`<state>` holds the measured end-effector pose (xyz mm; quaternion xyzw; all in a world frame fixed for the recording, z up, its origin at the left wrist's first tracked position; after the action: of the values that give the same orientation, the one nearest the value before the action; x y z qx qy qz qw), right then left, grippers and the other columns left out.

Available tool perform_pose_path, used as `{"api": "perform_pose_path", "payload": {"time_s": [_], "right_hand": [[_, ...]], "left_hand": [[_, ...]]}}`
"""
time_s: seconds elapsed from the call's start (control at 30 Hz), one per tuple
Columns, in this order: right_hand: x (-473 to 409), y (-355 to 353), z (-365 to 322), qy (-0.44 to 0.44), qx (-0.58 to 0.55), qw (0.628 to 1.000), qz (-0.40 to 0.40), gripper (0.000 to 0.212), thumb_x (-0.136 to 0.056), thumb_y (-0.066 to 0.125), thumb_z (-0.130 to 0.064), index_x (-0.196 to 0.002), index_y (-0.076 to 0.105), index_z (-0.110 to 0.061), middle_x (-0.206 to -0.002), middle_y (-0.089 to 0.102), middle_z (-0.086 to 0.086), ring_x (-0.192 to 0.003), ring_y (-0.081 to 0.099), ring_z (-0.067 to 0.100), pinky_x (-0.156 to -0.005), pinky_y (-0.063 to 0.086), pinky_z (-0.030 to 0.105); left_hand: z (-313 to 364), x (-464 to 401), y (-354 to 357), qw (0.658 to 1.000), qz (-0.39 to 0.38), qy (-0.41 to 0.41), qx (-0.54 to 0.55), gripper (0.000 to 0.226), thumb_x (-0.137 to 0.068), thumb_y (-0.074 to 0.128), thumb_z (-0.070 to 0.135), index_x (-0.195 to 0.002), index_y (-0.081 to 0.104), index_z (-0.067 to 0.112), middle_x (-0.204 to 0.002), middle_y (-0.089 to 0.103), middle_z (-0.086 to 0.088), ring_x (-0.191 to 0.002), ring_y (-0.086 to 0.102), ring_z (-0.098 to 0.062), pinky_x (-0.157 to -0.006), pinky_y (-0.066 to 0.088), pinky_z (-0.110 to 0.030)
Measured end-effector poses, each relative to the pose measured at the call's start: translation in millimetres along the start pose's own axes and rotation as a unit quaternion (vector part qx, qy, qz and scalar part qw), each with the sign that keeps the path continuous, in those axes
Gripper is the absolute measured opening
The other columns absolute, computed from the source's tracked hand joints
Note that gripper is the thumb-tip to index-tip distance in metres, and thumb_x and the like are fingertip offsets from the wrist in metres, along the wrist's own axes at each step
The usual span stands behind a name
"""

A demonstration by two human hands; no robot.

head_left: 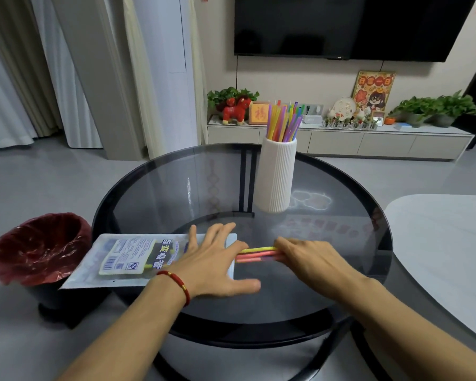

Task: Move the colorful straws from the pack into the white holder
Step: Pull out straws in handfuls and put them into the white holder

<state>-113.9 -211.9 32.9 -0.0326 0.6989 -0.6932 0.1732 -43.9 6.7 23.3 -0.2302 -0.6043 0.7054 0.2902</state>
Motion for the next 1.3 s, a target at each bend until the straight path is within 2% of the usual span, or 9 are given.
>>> {"api": "perform_pose_path", "payload": {"time_s": [0.17, 0.3, 0.43, 0.57, 0.67, 0.83, 1.03, 1.13, 1.3], "right_hand": [[3, -23, 13, 0.025, 0.033, 0.999, 0.005, 0.031, -0.103, 0.045, -0.057, -0.103, 0.058, -0.029, -0.089, 0.062, -0.009, -0.071, 0.061, 0.018, -0.057, 0.052, 0.037], [8, -34, 30, 0.110, 0.018, 0.989, 0.096, 0.034, -0.091, 0.067, -0.058, -0.110, 0.071, -0.030, -0.096, 0.067, -0.010, -0.087, 0.061, 0.015, -0.066, 0.056, 0.035], [18, -30, 41, 0.328, -0.247, 0.888, 0.206, 0.082, -0.082, 0.084, -0.051, -0.147, 0.049, -0.016, -0.128, 0.056, -0.001, -0.122, 0.052, 0.022, -0.099, 0.050, 0.043], [6, -15, 13, 0.328, -0.505, 0.790, 0.114, 0.045, -0.082, 0.072, -0.069, -0.104, 0.077, -0.030, -0.102, 0.078, 0.001, -0.093, 0.072, 0.015, -0.082, 0.058, 0.029], [-15, -9, -9, 0.306, -0.542, 0.773, 0.124, 0.040, -0.084, 0.076, -0.061, -0.078, 0.082, -0.021, -0.059, 0.059, -0.013, -0.055, 0.054, 0.002, -0.058, 0.048, 0.014], [-38, 0, -28, 0.304, -0.563, 0.749, 0.169, 0.051, -0.099, 0.066, -0.033, -0.074, 0.062, 0.012, -0.063, 0.049, 0.009, -0.061, 0.043, 0.017, -0.059, 0.041, 0.033], [-43, -7, -15, 0.319, -0.601, 0.696, 0.232, 0.034, -0.097, 0.066, -0.033, -0.075, 0.062, -0.008, -0.054, 0.043, 0.003, -0.046, 0.039, 0.009, -0.045, 0.036, 0.026], [-43, 0, -24, 0.325, -0.589, 0.725, 0.152, 0.036, -0.096, 0.067, -0.034, -0.068, 0.068, -0.012, -0.051, 0.057, 0.001, -0.045, 0.048, 0.010, -0.041, 0.041, 0.023], [-43, -45, 11, 0.289, -0.486, 0.780, 0.269, 0.035, -0.095, 0.064, -0.022, -0.061, 0.070, -0.016, -0.062, 0.068, 0.008, -0.052, 0.058, 0.011, -0.055, 0.048, 0.030]], "left_hand": [[7, -10, -1, 0.999, 0.030, -0.017, -0.005, 0.032, -0.100, 0.034, 0.048, -0.118, 0.048, 0.025, -0.151, 0.028, -0.002, -0.144, 0.014, -0.020, -0.115, 0.004, -0.069], [11, -14, -4, 0.999, 0.045, -0.016, -0.003, 0.023, -0.104, 0.033, 0.036, -0.117, 0.047, 0.024, -0.137, 0.038, 0.001, -0.135, 0.028, -0.021, -0.115, 0.013, -0.066], [13, -16, -12, 0.994, 0.086, -0.061, 0.006, 0.024, -0.105, 0.032, 0.035, -0.118, 0.047, 0.021, -0.132, 0.042, 0.001, -0.124, 0.039, -0.023, -0.114, 0.021, -0.060], [26, -17, -14, 0.992, 0.111, -0.057, -0.001, 0.026, -0.105, 0.031, 0.034, -0.121, 0.047, 0.021, -0.130, 0.043, 0.000, -0.122, 0.041, -0.024, -0.112, 0.024, -0.058], [41, -19, -9, 0.992, 0.122, -0.038, 0.003, 0.023, -0.104, 0.031, 0.030, -0.119, 0.047, 0.022, -0.129, 0.041, 0.002, -0.124, 0.040, -0.023, -0.112, 0.022, -0.059], [46, -21, -3, 0.991, 0.124, -0.056, 0.000, 0.017, -0.103, 0.037, 0.026, -0.119, 0.040, 0.020, -0.127, 0.043, 0.001, -0.123, 0.041, -0.023, -0.113, 0.023, -0.061], [33, -21, 0, 0.993, 0.098, -0.065, 0.001, 0.020, -0.104, 0.032, 0.033, -0.116, 0.042, 0.020, -0.123, 0.043, -0.001, -0.119, 0.043, -0.025, -0.112, 0.022, -0.064], [35, -23, 6, 0.996, 0.075, -0.037, 0.024, 0.025, -0.104, 0.034, 0.037, -0.118, 0.042, 0.019, -0.125, 0.043, -0.002, -0.120, 0.043, -0.026, -0.113, 0.021, -0.064], [17, -22, 8, 0.997, 0.007, -0.063, 0.035, 0.039, -0.098, 0.045, 0.047, -0.126, 0.043, 0.021, -0.132, 0.045, -0.004, -0.127, 0.041, -0.029, -0.113, 0.022, -0.064]]}}
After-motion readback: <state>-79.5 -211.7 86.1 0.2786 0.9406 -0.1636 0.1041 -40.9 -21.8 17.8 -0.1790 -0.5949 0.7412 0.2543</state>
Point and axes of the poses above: each hand's wrist, its own x-axis away from the middle knuckle, its own y-axis out of the palm, z = x × y, the point moved 2 cm from there along -x, towards the middle knuckle
